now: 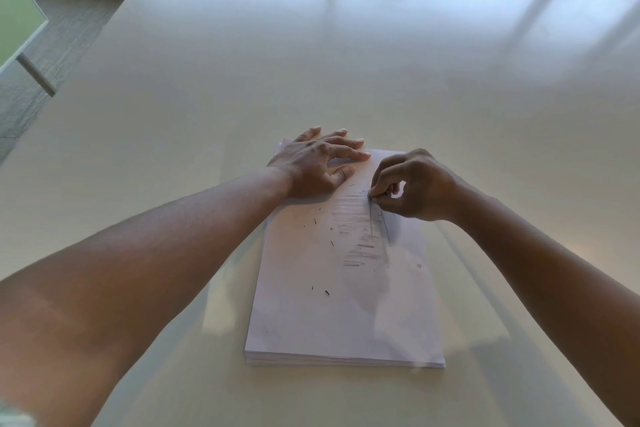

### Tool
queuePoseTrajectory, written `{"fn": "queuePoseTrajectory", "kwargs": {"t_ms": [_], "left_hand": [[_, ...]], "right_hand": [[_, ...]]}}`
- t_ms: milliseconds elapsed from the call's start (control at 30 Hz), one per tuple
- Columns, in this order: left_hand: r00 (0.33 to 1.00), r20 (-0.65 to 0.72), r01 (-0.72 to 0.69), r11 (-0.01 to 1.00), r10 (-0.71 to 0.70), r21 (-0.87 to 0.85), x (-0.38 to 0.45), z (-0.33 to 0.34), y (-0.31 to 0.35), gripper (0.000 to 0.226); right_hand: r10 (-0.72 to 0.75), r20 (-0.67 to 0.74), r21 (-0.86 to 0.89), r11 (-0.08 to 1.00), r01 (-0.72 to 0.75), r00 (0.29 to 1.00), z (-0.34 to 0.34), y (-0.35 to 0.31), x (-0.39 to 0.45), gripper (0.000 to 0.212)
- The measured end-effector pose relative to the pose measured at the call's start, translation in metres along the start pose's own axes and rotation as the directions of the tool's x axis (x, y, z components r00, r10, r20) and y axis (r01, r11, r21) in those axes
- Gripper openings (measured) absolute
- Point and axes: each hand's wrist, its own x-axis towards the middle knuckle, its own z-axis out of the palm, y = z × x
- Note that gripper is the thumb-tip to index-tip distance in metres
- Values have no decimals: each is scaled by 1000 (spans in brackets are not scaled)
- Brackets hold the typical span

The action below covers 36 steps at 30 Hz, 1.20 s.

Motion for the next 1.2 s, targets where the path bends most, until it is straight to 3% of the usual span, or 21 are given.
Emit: {"fn": "queuePoseTrajectory", "kwargs": {"t_ms": [167, 400, 500, 667, 800, 1033, 1200], "left_hand": [[1000, 1, -8, 1000, 8, 1, -2, -3, 3, 46], [998, 22, -59, 998, 60, -12, -6, -10, 9, 39], [999, 12, -38, 999, 38, -8, -6, -10, 10, 40], [1000, 19, 21, 1000, -21, -7, -2, 0, -1, 48], [1000, -6, -15, 1000, 15, 9, -4, -5, 5, 41], [998, -3, -61, 998, 61, -8, -6, -9, 8, 39], [998, -12, -54, 999, 54, 4, -4, -6, 6, 40]], "right_hand": [[-45, 112, 59, 997, 39, 993, 0, -8, -9, 12], [93, -111, -31, 995, -97, 989, 4, 6, 7, 6], [121, -138, -38, 991, -127, 983, 6, 9, 10, 5], [-19, 19, 7, 1000, 19, 1000, 0, -3, -7, 9], [-28, 82, 47, 999, 25, 996, 3, -11, -19, 12], [97, -124, -41, 994, -103, 987, 7, 3, 3, 7], [61, -60, -31, 998, -63, 996, 2, 2, 1, 7]]}}
